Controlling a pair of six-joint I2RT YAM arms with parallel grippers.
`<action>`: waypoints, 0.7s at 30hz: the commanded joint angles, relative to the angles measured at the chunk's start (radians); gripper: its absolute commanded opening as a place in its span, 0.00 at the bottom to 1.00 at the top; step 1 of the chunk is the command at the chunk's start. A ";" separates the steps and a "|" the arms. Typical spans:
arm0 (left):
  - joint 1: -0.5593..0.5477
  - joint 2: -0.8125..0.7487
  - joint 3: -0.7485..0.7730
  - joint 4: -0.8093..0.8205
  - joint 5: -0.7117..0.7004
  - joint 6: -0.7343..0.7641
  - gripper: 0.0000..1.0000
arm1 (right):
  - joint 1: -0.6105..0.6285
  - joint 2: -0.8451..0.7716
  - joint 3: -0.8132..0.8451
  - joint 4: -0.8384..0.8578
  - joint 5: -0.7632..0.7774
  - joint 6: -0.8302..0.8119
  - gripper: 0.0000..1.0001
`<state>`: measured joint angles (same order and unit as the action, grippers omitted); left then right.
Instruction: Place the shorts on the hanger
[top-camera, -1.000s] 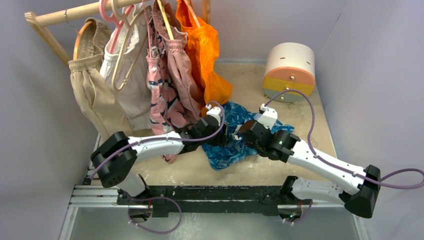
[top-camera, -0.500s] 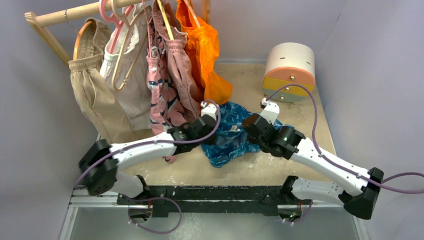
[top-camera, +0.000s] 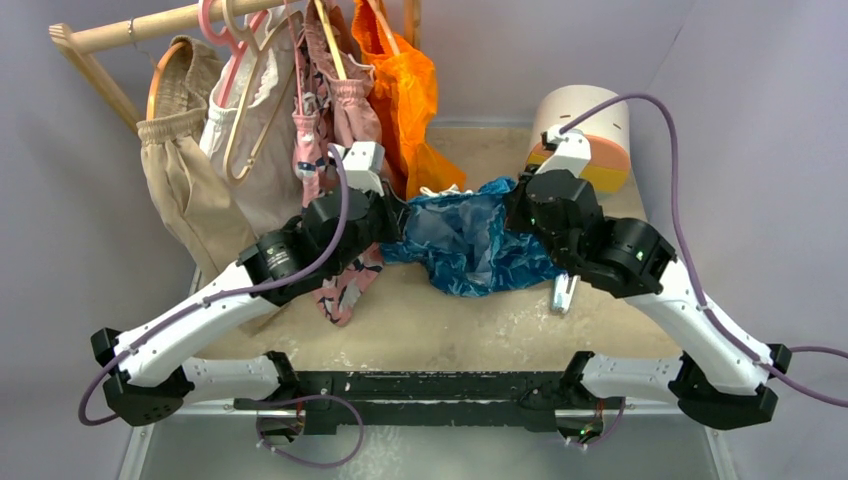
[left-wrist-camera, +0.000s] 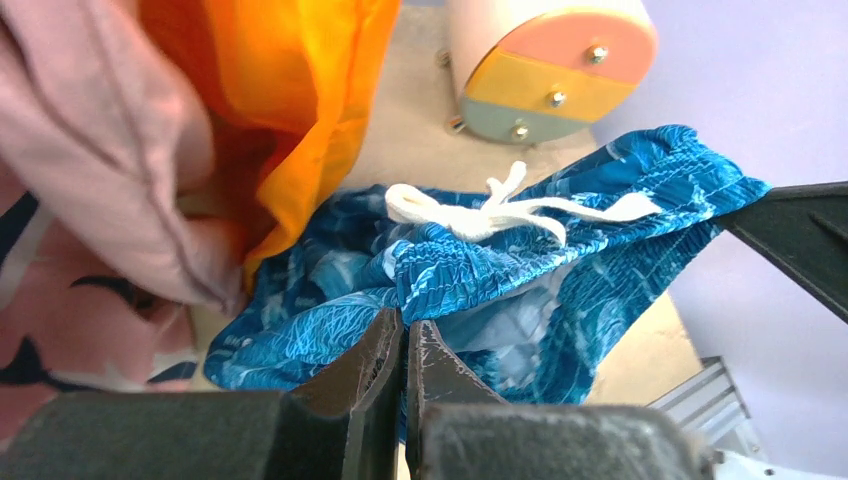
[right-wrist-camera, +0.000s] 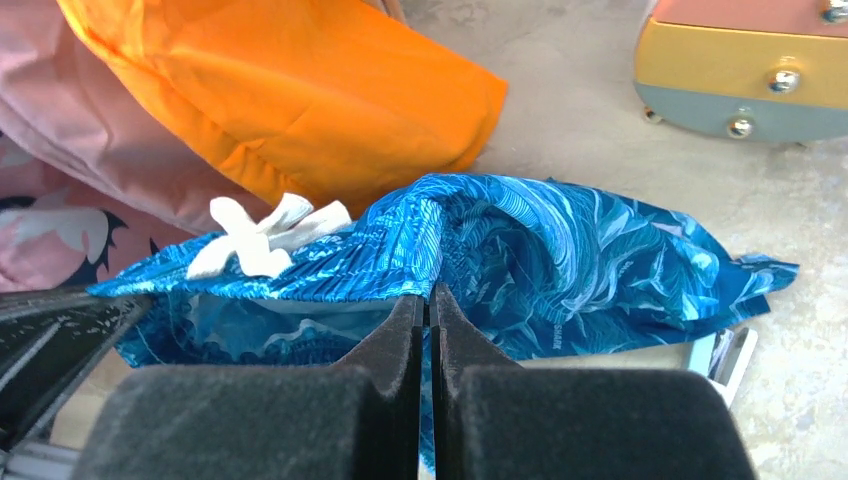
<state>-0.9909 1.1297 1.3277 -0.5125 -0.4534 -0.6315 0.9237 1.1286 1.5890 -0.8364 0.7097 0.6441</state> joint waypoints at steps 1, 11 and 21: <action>0.001 -0.045 -0.014 -0.142 -0.100 0.007 0.00 | -0.006 -0.009 -0.107 0.061 -0.067 -0.105 0.00; 0.002 -0.051 -0.206 -0.119 -0.102 -0.050 0.00 | -0.178 0.049 -0.442 0.472 -0.437 -0.316 0.02; 0.175 0.041 -0.248 -0.051 0.069 -0.054 0.00 | -0.249 0.093 -0.563 0.518 -0.519 -0.228 0.38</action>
<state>-0.8890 1.1858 1.0988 -0.6292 -0.4706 -0.6704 0.6662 1.2869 1.1000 -0.3668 0.2249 0.3607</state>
